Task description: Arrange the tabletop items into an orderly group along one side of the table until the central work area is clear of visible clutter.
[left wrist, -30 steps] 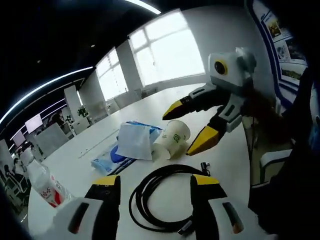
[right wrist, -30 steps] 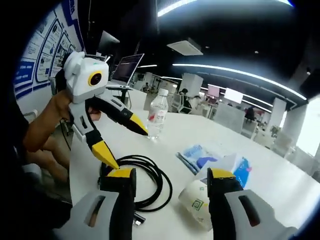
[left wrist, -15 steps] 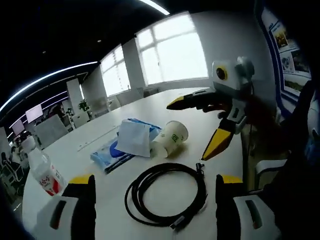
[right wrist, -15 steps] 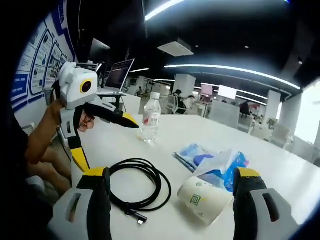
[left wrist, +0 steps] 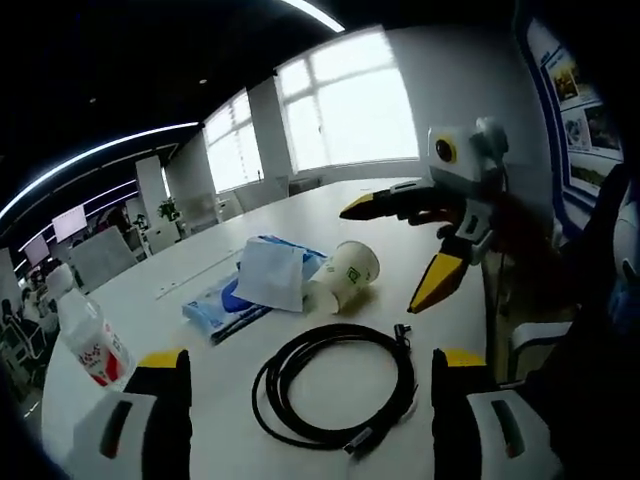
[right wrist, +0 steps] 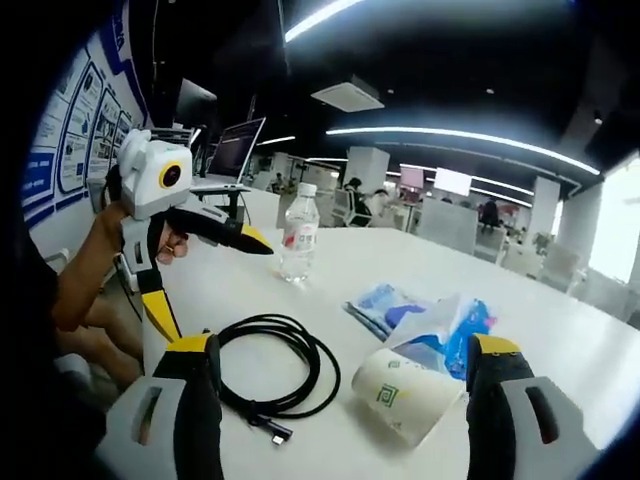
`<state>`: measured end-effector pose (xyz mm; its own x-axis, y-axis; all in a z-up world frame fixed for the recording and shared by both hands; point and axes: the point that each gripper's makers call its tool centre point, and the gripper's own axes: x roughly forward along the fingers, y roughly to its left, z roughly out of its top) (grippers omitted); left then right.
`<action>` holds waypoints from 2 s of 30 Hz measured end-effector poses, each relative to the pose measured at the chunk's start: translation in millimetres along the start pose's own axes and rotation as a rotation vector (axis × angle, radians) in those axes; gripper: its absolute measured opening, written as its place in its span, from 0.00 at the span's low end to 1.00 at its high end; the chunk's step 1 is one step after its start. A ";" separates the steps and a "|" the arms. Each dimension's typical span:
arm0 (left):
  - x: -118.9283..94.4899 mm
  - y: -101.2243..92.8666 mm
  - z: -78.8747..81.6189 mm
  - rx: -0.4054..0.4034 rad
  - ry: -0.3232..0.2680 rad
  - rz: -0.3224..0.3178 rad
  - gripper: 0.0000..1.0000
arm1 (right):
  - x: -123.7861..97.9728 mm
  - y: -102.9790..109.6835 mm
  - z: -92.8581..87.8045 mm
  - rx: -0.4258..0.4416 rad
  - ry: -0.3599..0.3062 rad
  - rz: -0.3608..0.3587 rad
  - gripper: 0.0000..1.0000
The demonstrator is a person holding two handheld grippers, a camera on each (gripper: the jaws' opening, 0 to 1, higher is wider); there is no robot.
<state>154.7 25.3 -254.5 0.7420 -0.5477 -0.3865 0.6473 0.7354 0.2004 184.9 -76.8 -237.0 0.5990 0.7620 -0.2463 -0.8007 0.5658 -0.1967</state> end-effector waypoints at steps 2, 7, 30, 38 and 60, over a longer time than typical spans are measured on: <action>-0.1 -0.8 -0.1 0.001 -0.001 -0.004 1.00 | -0.7 -0.3 -1.0 0.002 0.003 0.000 1.00; 0.6 -0.8 -2.6 -0.004 0.005 -0.007 1.00 | -4.5 -2.4 -3.1 -0.001 0.012 -0.007 1.00; -3.5 -5.7 -7.4 -0.012 -0.001 -0.021 1.00 | -20.6 -24.6 -22.6 0.059 0.016 -0.041 0.92; -3.6 -6.4 -10.6 -0.013 0.001 -0.025 1.00 | -19.8 -27.1 -34.9 0.085 0.037 -0.037 0.88; -8.2 -5.7 -19.4 -0.028 -0.002 -0.023 1.00 | -11.4 -33.6 -51.0 0.175 0.037 0.004 0.60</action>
<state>141.5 33.3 -270.0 0.7277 -0.5651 -0.3886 0.6586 0.7339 0.1661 205.5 -120.6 -276.0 0.5930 0.7540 -0.2826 -0.7908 0.6114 -0.0284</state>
